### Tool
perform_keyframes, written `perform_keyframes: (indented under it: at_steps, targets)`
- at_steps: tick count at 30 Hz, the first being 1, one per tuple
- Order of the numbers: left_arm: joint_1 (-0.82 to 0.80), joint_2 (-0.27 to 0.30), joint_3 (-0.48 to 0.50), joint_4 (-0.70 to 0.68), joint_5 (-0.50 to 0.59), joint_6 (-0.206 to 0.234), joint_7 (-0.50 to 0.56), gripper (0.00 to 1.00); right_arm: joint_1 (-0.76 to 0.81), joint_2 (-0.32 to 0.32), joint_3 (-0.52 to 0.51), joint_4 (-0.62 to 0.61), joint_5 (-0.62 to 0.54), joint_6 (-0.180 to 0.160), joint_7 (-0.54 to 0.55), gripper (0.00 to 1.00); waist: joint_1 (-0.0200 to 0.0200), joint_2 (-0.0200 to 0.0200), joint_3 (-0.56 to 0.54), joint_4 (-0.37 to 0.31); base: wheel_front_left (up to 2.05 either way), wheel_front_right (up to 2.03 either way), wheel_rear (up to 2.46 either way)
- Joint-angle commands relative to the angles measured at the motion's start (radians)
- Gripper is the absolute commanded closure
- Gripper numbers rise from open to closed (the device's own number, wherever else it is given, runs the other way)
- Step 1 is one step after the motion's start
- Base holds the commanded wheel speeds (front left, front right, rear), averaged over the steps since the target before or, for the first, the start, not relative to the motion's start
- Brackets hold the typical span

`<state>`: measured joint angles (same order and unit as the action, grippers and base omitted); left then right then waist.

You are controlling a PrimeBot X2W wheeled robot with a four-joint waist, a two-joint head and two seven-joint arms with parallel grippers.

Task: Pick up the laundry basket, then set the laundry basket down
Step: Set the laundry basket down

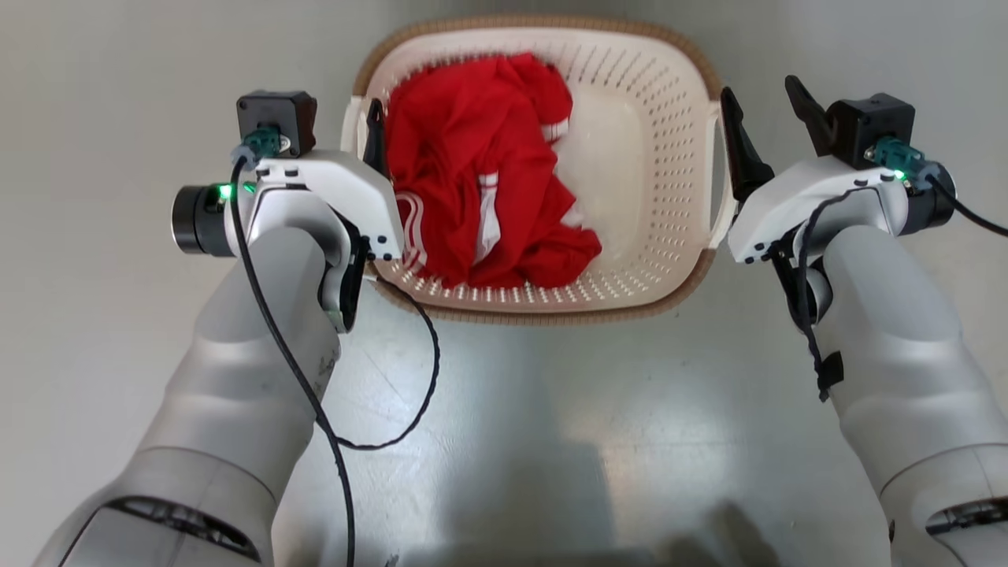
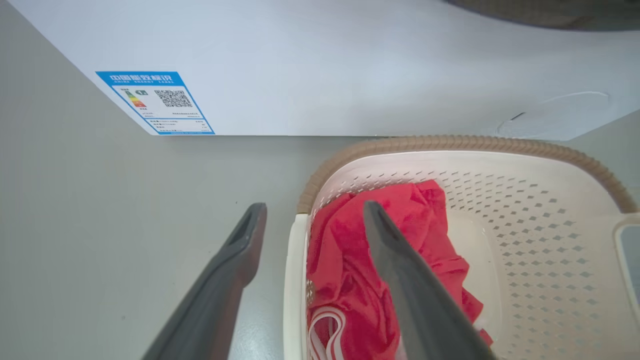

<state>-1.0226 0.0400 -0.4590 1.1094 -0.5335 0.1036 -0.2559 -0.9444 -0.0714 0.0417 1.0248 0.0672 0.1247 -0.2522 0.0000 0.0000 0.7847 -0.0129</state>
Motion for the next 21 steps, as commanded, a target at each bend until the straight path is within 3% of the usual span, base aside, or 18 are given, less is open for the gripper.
perform_keyframes:
  at_steps: [1, 11, 21]
  targets:
    - [0.032, 0.03, 0.02, -0.018, 0.012, -0.007, -0.006, 0.0, 0.042, 0.021, 0.019, -0.022, 0.009, 0.006, -0.01, 0.0, 0.0, 0.0, -0.033, -0.002, 0.0, 0.0, 0.0]
    - [0.164, 0.031, 0.141, -0.158, 0.061, -0.021, -0.006, 0.0, 0.129, 0.021, 0.023, -0.165, 0.029, 0.006, -0.01, 0.0, 0.0, 0.0, -0.196, -0.019, 0.0, 0.0, 0.0]
    - [0.344, 0.027, 0.271, -0.319, 0.146, -0.066, -0.006, 0.0, 0.265, 0.021, 0.005, -0.296, 0.005, 0.006, -0.01, 0.0, 0.0, 0.0, -0.404, -0.04, 0.0, 0.0, 0.0]
